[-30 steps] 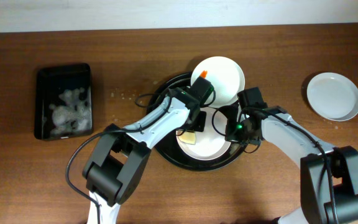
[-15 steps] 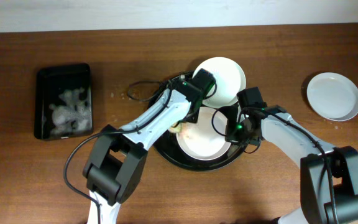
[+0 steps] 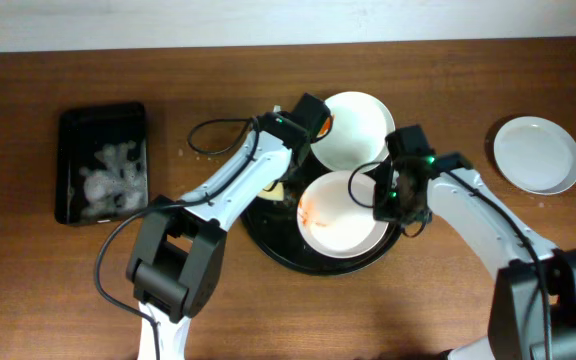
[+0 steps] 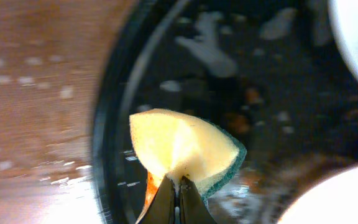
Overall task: Clean dirty plates on tray and stack at the side
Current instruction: 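Scrub the pink plate's sauce smear with the sponge in the left gripper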
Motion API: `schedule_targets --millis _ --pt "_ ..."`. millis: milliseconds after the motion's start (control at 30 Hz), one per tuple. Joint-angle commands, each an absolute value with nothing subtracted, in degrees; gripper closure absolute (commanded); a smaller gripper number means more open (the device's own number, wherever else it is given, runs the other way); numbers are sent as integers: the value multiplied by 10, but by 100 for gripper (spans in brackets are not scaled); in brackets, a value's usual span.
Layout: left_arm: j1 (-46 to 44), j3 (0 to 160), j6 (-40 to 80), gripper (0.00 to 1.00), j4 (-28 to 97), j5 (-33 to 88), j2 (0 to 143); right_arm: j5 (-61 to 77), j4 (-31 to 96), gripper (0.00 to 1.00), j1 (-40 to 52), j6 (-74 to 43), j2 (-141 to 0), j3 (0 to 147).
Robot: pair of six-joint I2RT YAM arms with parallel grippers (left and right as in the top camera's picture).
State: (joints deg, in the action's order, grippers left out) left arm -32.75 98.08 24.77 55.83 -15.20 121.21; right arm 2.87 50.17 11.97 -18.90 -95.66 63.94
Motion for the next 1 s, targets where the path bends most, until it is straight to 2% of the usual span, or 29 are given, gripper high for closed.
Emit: schedule_targets --millis 0,233,400,633,833,967 --pt "-301 991 222 100 549 -31 1218 -34 542 96 121 -150 -936 704" --pt "-270 991 199 100 547 85 1218 -221 603 96 202 -184 -936 759" --pt "-253 991 176 100 545 173 1218 -299 609 96 257 -189 -936 768" --pt "-233 991 157 100 560 183 1207 -428 612 96 323 -192 -936 781" --pt "-223 991 138 100 563 251 1189 -444 624 96 341 -192 -936 812" --pt "-223 987 130 100 562 334 1189 -406 660 96 341 -242 -936 818"
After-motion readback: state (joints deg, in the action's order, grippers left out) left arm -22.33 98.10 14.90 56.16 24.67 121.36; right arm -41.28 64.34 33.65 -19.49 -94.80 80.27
